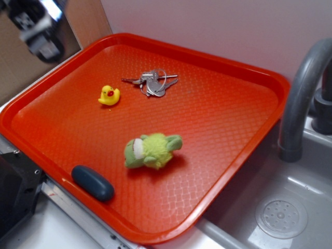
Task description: Grab the green animal.
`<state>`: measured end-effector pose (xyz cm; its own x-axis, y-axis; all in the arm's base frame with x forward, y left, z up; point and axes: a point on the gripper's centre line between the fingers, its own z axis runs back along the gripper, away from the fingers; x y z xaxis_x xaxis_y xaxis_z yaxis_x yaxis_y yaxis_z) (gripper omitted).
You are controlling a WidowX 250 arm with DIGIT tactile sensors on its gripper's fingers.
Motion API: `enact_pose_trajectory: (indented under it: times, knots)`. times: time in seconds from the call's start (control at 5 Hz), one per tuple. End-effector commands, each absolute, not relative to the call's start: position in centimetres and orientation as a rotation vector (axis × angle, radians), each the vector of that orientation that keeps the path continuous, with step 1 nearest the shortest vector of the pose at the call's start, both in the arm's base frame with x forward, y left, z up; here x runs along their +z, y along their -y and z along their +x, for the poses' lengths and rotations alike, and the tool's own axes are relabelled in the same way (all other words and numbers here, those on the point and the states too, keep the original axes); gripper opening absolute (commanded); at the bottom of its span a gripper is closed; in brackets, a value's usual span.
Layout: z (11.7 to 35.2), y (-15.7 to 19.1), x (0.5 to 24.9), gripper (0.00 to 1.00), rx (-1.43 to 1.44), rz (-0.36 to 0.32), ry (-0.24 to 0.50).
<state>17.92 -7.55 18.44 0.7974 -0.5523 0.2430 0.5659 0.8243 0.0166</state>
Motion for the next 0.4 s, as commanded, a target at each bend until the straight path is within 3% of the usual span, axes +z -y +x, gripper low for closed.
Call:
enact_pose_trajectory:
  times: [0.0, 0.2]
  knots:
    - [18.0, 12.1, 13.0, 1.00, -0.759, -0.054, 0.143]
    - [18.5, 12.9, 9.5, 1.00, -0.786, -0.027, 0.069]
